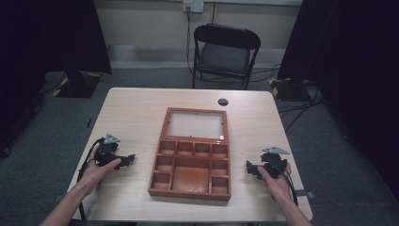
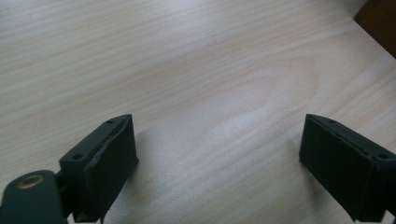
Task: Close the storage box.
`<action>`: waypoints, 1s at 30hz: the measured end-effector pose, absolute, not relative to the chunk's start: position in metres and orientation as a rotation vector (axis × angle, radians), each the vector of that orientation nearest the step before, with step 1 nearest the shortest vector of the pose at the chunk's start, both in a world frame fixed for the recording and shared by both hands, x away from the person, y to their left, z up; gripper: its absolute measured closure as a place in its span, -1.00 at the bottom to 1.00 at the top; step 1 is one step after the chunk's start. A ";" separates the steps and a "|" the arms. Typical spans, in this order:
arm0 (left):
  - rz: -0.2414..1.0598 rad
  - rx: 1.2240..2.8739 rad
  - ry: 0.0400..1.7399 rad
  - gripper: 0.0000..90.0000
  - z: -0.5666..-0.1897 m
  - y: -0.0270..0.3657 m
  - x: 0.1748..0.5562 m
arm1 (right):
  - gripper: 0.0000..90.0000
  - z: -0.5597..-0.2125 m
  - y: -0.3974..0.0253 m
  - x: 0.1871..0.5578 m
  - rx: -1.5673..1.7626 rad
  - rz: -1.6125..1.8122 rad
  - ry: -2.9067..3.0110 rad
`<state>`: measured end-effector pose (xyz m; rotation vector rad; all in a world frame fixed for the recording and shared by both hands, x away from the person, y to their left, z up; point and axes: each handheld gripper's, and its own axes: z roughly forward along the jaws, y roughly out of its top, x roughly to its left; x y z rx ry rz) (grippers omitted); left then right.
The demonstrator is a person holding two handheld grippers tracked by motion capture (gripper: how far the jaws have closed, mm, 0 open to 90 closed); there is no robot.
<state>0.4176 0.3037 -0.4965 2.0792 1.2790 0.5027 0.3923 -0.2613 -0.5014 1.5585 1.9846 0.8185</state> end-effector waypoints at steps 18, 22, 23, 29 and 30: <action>0.406 2.029 1.287 -0.62 -0.479 0.302 0.416 | -0.64 -0.491 -0.261 0.391 1.565 0.834 1.992; 0.382 2.023 1.272 -0.58 -0.475 0.299 0.416 | -0.69 -0.489 -0.262 0.392 1.580 0.871 2.008; 0.390 2.009 1.269 -0.58 -0.474 0.298 0.417 | -0.68 -0.488 -0.261 0.392 1.569 0.885 2.009; 0.381 1.976 1.286 -0.54 -0.471 0.287 0.422 | -0.62 -0.482 -0.254 0.393 1.523 0.891 2.067; 0.381 2.009 1.251 -0.55 -0.468 0.284 0.422 | -0.61 -0.478 -0.253 0.394 1.517 0.902 2.061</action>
